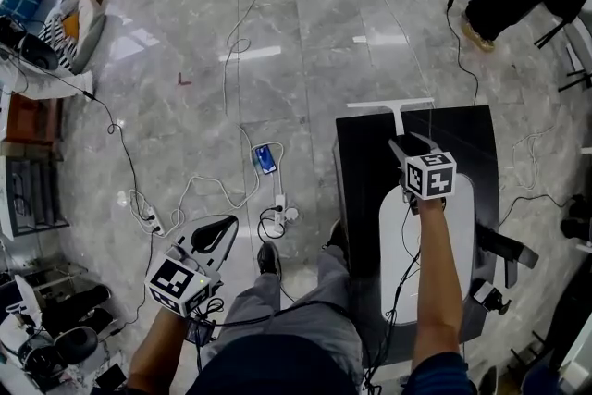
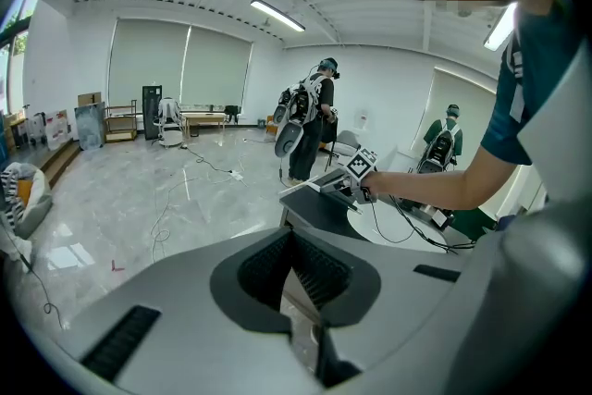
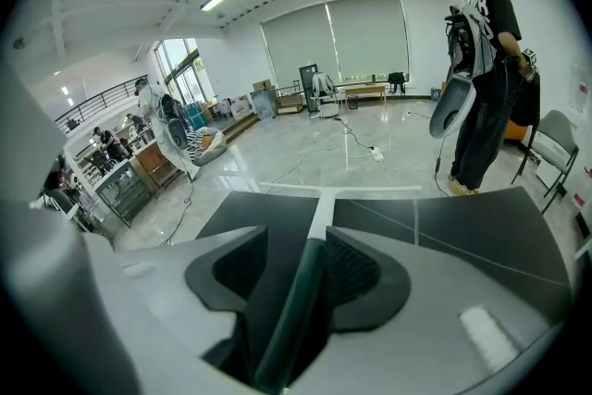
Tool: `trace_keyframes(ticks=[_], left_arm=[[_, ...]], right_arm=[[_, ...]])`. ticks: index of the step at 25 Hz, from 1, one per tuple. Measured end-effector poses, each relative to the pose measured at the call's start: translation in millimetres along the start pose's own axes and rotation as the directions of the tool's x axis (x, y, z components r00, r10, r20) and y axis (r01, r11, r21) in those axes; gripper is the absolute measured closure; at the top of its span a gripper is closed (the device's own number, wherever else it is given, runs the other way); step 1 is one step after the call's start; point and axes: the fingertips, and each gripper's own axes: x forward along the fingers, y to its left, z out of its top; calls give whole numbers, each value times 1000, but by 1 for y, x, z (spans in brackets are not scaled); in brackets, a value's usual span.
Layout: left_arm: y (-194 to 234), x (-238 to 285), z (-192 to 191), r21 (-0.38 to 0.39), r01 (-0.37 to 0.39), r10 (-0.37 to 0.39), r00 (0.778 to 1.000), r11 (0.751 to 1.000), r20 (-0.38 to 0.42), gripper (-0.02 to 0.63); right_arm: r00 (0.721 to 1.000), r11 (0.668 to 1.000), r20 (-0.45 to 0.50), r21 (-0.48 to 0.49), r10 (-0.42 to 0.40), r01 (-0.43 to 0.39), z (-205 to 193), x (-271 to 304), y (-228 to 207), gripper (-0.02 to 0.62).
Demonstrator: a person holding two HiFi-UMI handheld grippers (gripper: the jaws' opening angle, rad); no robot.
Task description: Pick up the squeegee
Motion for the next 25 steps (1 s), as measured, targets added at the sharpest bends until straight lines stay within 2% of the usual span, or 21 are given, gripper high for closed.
trace_keyframes(ticks=[6,13,18,25], left_arm=[[1,5,-5,-4,-4,4,1000,1000,-29,600],[4,13,-9,-7,6,-6,1000,1000,-18,600],[5,16,-13,-17,10,-10,1000,1000,-25,600],[6,19,-16,-20,19,-19,1000,1000,-21,600]], right_arm=[[1000,1000,-16,2,-2,2,-5,14,-4,383],[1000,1000,-20,13,-16,17,-9,24,-8,385],[998,998,-20,-6,-63,62,-11,24,-16,454],[995,995,-6,-5,-100,100,-10,25,-20,489]])
